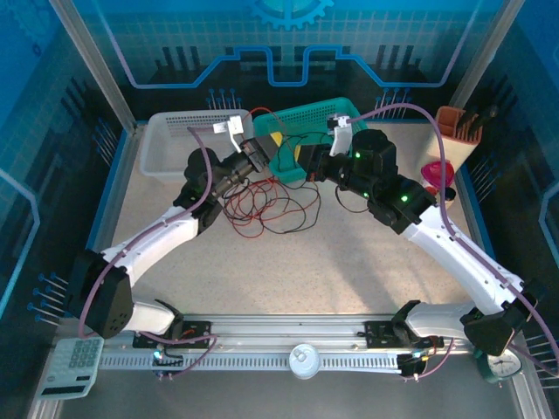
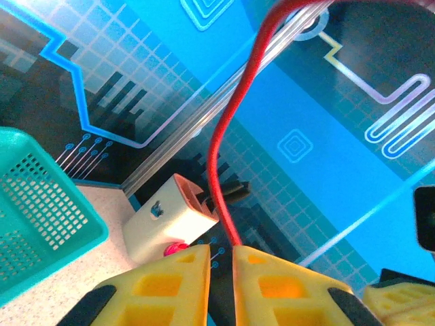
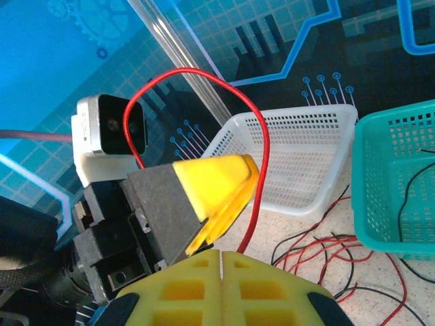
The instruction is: Untangle the cables
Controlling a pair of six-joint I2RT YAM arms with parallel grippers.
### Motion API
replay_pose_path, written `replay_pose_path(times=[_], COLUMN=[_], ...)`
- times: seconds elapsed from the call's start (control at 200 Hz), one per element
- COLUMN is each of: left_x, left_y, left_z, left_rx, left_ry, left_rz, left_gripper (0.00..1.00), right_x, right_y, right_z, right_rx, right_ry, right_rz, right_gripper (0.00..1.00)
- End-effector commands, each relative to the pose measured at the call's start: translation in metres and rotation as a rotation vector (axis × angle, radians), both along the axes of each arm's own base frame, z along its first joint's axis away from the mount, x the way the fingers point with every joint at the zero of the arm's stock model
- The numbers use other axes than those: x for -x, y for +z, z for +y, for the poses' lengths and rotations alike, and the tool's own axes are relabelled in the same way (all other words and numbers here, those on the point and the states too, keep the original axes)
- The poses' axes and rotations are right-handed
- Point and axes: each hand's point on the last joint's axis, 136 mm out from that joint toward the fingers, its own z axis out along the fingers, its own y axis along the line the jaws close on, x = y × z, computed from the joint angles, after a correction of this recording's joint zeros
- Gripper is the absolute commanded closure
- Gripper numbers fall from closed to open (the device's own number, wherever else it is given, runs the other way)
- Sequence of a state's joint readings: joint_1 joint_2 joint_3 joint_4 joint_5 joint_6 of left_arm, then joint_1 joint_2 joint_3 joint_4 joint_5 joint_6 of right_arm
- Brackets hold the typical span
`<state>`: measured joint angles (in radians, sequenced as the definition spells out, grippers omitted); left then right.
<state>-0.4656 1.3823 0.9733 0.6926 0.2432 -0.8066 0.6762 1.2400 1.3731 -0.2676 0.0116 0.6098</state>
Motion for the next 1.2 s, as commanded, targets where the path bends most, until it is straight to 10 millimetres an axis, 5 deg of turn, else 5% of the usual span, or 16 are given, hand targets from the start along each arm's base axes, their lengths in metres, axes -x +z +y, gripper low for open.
replay_pose_path(times=[0.0, 0.445, 0.76, 0.84, 0.97, 1.045, 1.195], left_x=[-0.004, 0.001, -0.01, -0.013, -0.016, -0.016, -0.018], left_y=[-0.003, 0.022, 0.017, 0.017, 0.018, 0.02, 0.028], left_z=[0.005, -0.003, -0.008, -0.01, -0.011, -0.011, 0.0], left_rx=[0.0, 0.13, 0.13, 0.141, 0.158, 0.159, 0.146], left_ry=[0.032, -0.071, -0.069, -0.078, -0.083, -0.08, -0.049], left_rz=[-0.013, -0.063, -0.037, -0.034, -0.032, -0.037, -0.053], left_gripper=[0.8, 0.7, 0.73, 0.78, 1.0, 1.0, 1.0], right_x=[0.007, 0.002, 0.016, 0.019, 0.019, 0.019, 0.017], right_y=[0.024, -0.007, -0.017, -0.023, -0.03, -0.03, -0.025], right_z=[-0.001, 0.016, 0.024, 0.024, 0.02, 0.018, 0.004], right_rx=[-0.036, -0.062, -0.059, -0.049, -0.036, -0.027, -0.008], right_ry=[-0.001, 0.036, 0.071, 0.069, 0.053, 0.045, 0.006], right_rz=[-0.06, 0.018, 0.037, 0.046, 0.052, 0.048, 0.035], right_gripper=[1.0, 1.0, 1.0, 1.0, 1.0, 1.0, 0.53])
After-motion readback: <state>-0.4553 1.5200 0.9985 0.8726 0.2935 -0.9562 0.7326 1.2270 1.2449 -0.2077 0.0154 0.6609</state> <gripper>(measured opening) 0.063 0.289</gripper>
